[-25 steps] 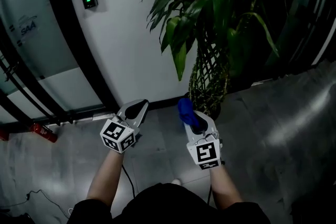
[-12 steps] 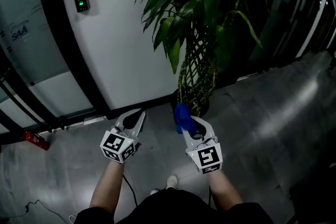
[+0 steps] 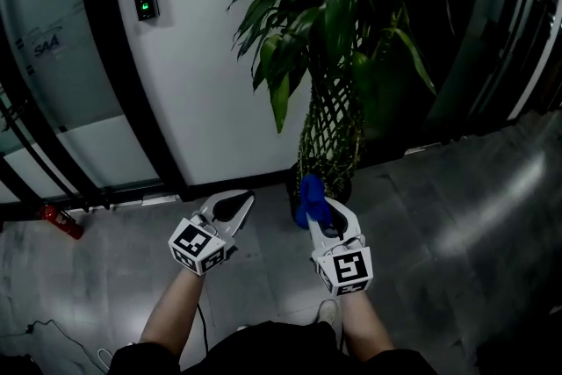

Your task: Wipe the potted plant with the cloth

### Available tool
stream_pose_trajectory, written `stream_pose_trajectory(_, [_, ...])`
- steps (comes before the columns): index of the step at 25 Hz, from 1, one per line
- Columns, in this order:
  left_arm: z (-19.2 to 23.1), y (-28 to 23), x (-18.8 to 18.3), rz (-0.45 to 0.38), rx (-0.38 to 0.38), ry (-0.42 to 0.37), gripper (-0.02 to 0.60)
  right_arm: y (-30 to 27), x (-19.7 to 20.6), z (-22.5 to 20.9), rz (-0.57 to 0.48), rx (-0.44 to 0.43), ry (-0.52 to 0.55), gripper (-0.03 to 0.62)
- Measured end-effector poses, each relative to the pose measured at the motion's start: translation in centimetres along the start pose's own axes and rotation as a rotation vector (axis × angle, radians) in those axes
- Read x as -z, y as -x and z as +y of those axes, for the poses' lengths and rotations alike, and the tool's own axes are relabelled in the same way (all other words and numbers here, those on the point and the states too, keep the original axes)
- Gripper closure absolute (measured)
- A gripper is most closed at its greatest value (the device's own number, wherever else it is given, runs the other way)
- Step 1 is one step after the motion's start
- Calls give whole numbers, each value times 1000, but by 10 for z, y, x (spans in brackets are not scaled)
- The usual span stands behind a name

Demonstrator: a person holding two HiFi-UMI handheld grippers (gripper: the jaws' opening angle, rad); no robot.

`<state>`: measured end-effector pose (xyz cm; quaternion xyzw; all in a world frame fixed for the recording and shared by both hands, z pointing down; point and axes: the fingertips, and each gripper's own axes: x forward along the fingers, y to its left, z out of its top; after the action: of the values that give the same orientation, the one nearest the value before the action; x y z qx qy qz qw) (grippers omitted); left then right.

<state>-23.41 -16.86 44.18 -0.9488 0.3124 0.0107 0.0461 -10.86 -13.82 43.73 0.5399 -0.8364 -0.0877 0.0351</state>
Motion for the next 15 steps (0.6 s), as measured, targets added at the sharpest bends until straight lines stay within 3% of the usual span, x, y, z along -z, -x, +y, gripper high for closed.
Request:
stream_pose_trajectory(4, [1, -49, 1, 7, -105, -29, 575, -9, 16, -57, -15, -63, 17, 507])
stream_pose_trajectory(10, [-21, -120, -4, -44, -247, 16, 575, -17, 23, -159, -39, -166, 86, 507])
stream_pose_trajectory(15, [-28, -146, 5, -18, -309, 22, 575, -18, 15, -192, -72, -222, 119, 507])
